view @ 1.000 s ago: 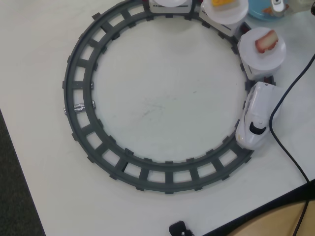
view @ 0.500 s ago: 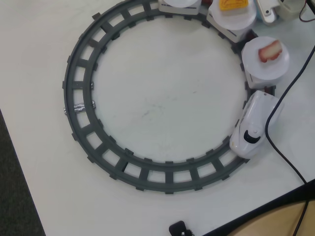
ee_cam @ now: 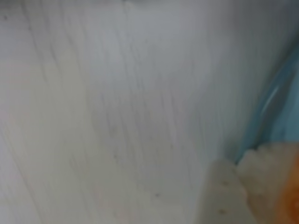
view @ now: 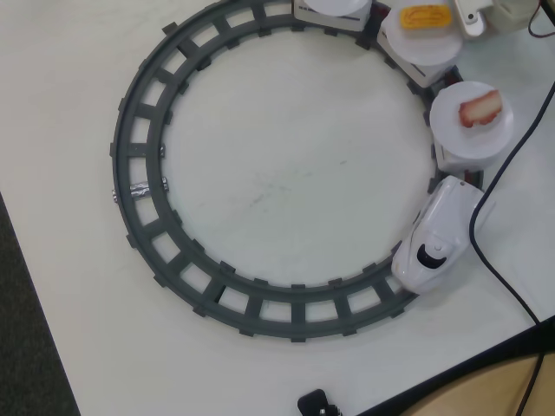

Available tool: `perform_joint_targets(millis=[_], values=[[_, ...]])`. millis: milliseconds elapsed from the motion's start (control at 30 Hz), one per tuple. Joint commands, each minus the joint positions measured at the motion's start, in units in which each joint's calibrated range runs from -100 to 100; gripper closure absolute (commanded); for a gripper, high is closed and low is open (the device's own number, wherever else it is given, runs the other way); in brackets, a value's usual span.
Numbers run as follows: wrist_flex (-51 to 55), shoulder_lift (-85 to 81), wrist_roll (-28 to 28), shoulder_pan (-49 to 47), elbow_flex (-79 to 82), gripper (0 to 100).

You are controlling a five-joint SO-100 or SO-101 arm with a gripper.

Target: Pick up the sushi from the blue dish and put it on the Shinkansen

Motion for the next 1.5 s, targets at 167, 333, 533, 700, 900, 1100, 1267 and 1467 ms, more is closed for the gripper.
perform_joint_targets(millis=[167, 333, 533, 700, 900, 1100, 1267, 1467], values=[[0.83, -14.20, 0.31, 2.98, -3.09, 98], [0.83, -27.65, 0.37, 6.15, -0.13, 98], [-0.19, -43.18, 0.37, 5.79, 12.17, 98], [-7.21, -52.95, 0.31, 4.21, 23.84, 98], [-15.77, -61.38, 0.31, 3.86, 34.52, 98], [-23.64, -66.23, 0.37, -1.95, 46.28, 98], [-27.58, -66.48, 0.42, -6.71, 49.78, 98], [-27.83, -66.56, 0.42, -10.93, 49.69, 98]])
